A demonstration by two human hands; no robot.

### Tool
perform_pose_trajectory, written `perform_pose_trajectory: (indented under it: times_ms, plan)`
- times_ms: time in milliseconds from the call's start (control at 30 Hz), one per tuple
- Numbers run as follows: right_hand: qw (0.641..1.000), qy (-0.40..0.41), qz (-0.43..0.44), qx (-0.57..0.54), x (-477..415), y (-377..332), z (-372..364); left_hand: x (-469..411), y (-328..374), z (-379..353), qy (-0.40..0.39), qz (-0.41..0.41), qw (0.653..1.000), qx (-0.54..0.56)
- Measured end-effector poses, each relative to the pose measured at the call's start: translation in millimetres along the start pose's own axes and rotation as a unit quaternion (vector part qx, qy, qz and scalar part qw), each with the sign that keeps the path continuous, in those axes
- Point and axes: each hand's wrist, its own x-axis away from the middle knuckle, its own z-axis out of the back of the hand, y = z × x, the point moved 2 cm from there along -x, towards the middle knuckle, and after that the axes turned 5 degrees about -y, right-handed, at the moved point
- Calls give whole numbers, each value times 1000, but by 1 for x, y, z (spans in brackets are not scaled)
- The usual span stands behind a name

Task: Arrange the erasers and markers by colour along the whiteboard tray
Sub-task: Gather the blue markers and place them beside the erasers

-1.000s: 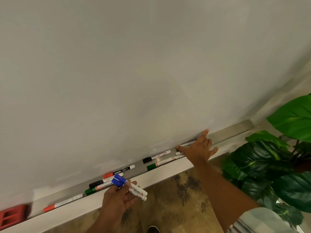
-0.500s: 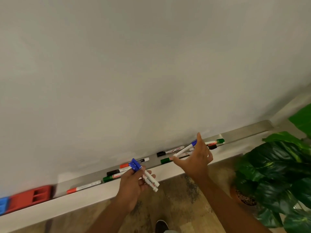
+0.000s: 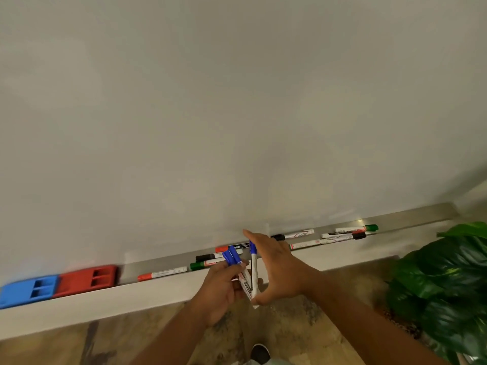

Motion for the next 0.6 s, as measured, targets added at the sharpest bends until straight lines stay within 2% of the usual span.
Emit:
perform_pose_trajectory:
  times_ms: [333, 600]
  plan:
    - [985, -108, 72, 110, -28, -56, -15, 32, 10, 43, -38, -26, 999, -26]
    - [971, -155, 108, 145, -64, -87, -48, 55, 4, 97, 28, -47, 998, -7]
